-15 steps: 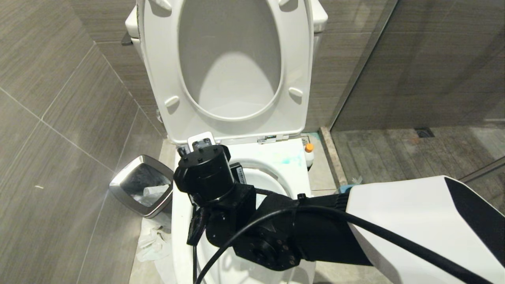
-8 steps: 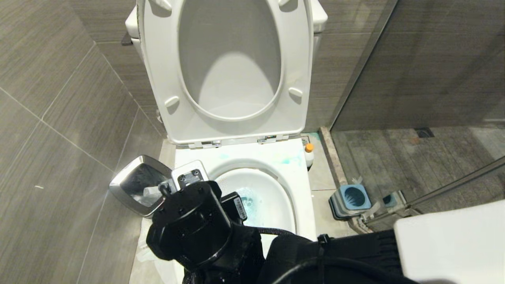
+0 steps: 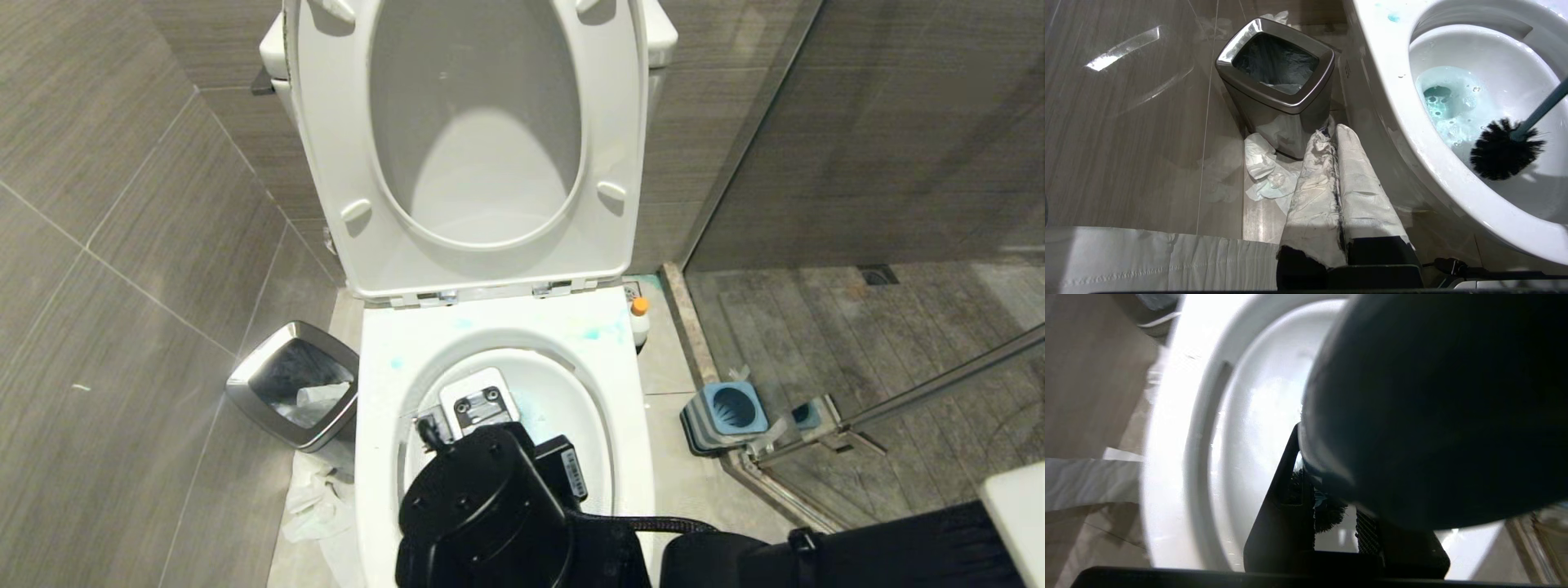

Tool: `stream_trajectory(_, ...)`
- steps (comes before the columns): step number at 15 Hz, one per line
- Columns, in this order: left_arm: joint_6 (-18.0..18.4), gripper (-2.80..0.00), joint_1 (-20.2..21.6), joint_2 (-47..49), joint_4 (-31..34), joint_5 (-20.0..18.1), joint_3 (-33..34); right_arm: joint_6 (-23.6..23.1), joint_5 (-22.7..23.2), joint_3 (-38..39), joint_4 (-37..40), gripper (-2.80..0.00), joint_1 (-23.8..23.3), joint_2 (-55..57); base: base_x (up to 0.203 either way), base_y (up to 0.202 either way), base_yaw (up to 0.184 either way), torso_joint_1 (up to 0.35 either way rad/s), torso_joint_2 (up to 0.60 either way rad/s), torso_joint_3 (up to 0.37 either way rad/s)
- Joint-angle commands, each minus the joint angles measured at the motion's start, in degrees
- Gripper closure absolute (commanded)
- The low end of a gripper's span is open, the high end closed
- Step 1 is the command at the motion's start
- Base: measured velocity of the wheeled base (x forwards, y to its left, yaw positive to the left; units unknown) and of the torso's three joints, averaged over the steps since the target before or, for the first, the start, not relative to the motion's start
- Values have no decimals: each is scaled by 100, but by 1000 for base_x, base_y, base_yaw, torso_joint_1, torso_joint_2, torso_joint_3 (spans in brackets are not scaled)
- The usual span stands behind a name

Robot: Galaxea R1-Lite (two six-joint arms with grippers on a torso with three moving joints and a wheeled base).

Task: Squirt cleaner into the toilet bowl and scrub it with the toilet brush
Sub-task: Scrub the toilet bowl

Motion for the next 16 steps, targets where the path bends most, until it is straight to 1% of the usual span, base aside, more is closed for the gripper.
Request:
stream_trajectory(1, -1, 0, 4, 7, 0, 4, 0, 36, -26, 229, -33, 0, -319, -285, 0, 0, 0, 0, 0, 0)
stream_trajectory(5, -1, 0, 4, 2, -6, 10, 0, 32, -5, 190, -50, 0, -944, -390, 0, 0, 0, 0, 0, 0)
stream_trajectory(8, -1, 0, 4, 1, -6, 4, 0, 10, 8, -175, -87, 0, -1257, -281, 0, 0, 0, 0, 0, 0)
stream_trajectory(13, -1, 0, 4, 0, -6, 4, 0, -30, 39, -1504, -74, 0, -1480, 488, 0, 0, 0, 0, 0, 0)
stream_trajectory(16, -1, 0, 4, 2, -5, 4, 0, -253, 69, -2434, -64, 0, -1478, 1052, 0, 0, 0, 0, 0, 0)
